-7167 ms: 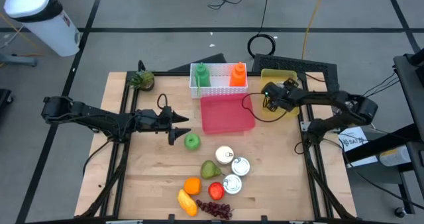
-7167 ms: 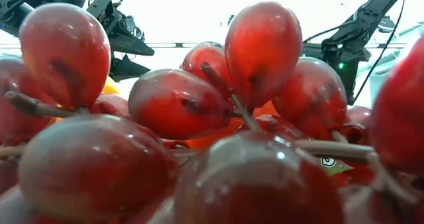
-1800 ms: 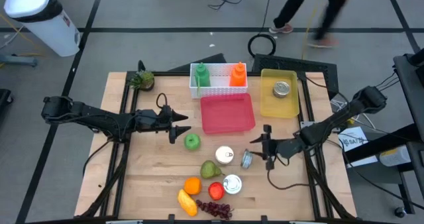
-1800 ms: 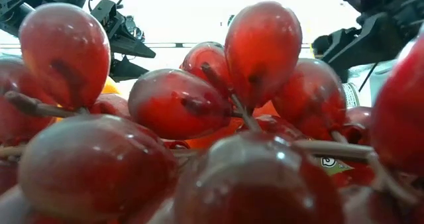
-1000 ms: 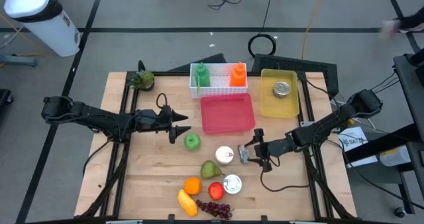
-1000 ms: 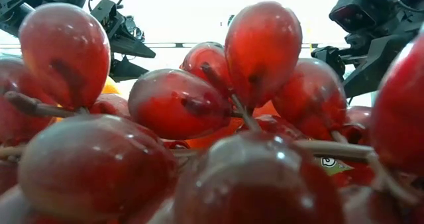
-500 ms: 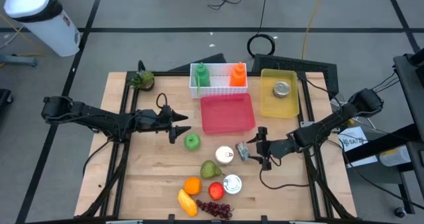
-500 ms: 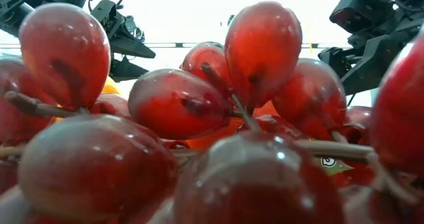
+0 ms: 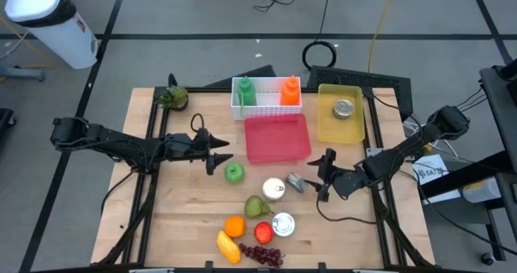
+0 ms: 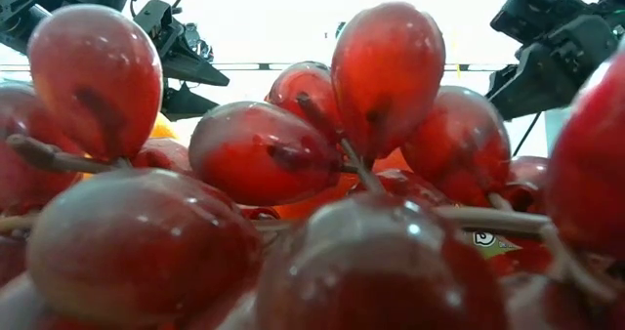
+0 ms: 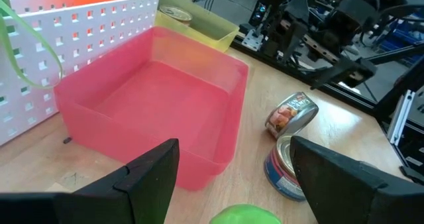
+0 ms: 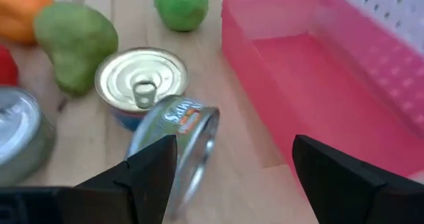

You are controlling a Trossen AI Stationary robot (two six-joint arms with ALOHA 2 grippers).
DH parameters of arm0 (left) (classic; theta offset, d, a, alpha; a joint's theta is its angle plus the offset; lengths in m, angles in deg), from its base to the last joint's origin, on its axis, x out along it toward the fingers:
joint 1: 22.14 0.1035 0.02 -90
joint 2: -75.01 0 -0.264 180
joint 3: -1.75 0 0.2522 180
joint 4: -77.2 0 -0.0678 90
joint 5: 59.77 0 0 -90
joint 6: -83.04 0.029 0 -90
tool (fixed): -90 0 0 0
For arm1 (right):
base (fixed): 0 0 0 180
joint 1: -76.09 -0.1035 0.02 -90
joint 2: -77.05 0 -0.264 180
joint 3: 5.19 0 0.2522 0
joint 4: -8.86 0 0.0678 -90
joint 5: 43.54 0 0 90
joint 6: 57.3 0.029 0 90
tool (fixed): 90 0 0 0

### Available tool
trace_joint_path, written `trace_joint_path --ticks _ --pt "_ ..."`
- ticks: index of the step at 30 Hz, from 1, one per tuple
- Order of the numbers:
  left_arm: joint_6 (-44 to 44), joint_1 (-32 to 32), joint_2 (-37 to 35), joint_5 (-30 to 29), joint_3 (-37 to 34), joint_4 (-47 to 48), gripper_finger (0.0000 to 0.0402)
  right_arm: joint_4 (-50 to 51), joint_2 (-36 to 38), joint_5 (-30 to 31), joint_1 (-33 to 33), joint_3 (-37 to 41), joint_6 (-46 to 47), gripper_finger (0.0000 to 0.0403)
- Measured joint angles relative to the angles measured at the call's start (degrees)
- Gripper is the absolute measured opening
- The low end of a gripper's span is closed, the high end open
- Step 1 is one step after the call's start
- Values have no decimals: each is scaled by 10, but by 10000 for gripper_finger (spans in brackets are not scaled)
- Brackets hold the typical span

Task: Pick & Place Food Item
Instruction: Put the top green tuna can into the yellow bin

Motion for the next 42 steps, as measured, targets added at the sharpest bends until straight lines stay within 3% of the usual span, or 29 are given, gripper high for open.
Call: trace_joint_path --ticks 7,17,21,30,35,42 --pt "0 0 0 0 0 0 301 -43 -3 -9 -42 0 85 281" --pt "-7 0 0 0 0 -5 301 -95 -99 19 -53 0 111 281" --pt "-10 0 0 0 0 -5 301 -139 -129 19 -52 0 111 281" --pt "-11 0 0 0 0 -6 301 -137 -164 19 -28 0 79 278" --pt "-9 0 0 0 0 -5 301 -133 -144 18 -26 0 54 246" --pt "-8 0 0 0 0 -4 301 -119 -133 11 -26 0 52 158"
